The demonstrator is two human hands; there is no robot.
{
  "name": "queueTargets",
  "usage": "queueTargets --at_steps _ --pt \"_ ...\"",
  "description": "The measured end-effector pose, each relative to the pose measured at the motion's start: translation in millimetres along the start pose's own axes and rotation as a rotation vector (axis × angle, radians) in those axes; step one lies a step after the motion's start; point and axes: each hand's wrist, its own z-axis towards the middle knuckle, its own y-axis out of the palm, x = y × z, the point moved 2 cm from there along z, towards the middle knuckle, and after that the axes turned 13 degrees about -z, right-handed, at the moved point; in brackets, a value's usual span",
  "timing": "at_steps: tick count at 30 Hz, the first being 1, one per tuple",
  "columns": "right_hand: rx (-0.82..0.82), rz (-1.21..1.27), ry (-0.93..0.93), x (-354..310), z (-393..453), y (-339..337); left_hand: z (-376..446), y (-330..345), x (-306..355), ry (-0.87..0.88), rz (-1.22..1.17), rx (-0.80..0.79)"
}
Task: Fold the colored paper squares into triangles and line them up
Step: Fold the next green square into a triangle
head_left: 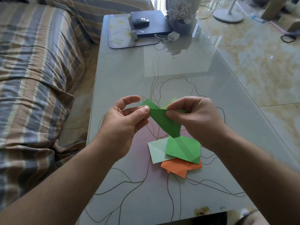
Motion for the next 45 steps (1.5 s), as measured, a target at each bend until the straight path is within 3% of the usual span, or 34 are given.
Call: queueTargets --at_steps 8,21,30,45 --pt "-0.026 0.033 0.005 0.6 -1.3 3.4 -6.2 6.4 -5.9 0.032 0.133 -0.063" --pt "-0.018 -0.01 -0.016 1.8 -1.0 4.7 -5.5 4.4 -3.0 0.057 0.182 0.008" --pt "-0.144 -0.061 -0.047 2.9 -2.1 5.7 -7.2 3.6 -5.8 0.022 0.293 -0.05" --pt "-0.097 0.097 0.061 0.4 -1.8 7.2 -7.6 8.0 -17.4 -0.024 0.136 -0.041"
